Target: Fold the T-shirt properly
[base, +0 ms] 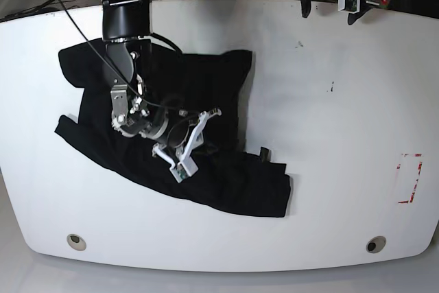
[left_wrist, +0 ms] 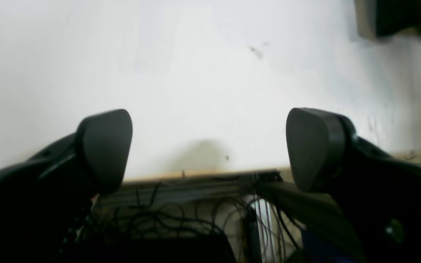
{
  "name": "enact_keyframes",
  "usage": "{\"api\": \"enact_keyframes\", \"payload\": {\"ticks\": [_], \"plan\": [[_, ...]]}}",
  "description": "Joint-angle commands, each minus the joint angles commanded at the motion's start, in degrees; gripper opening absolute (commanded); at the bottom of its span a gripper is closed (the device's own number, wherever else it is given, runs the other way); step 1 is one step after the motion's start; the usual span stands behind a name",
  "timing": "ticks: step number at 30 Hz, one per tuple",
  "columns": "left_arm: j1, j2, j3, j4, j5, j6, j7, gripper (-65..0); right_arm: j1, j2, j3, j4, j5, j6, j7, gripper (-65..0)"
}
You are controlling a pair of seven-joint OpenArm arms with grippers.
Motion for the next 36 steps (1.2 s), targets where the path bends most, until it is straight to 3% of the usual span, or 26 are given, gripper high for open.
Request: {"api": "enact_keyframes", "payload": {"ticks": [7,18,28,36], "plan": [[-4.57,0.18,0.44,0.00,0.00,0.00,0.00,-1.0,13.27,1.85,-6.68,0.00,0.00,0.00,-0.09,-65.0],[-13.98,0.00,8.53,0.00,0.00,0.00,0.18,-1.0,34.46,5.27,-15.12,-0.35,0.09,0.18,-2.73,-65.0],[-28.40,0.26,13.63,-0.97,-0.35,0.26,14.95,-1.0,48.88,6.95,-17.32,-6.24,0.62,0.18,-2.73,-65.0],[-35.43,0.70,15.38,-9.32,-0.44,0.00,15.74,-1.0,49.67,6.86,-17.23,-6.77,0.62,0.18,-2.73,-65.0]]}}
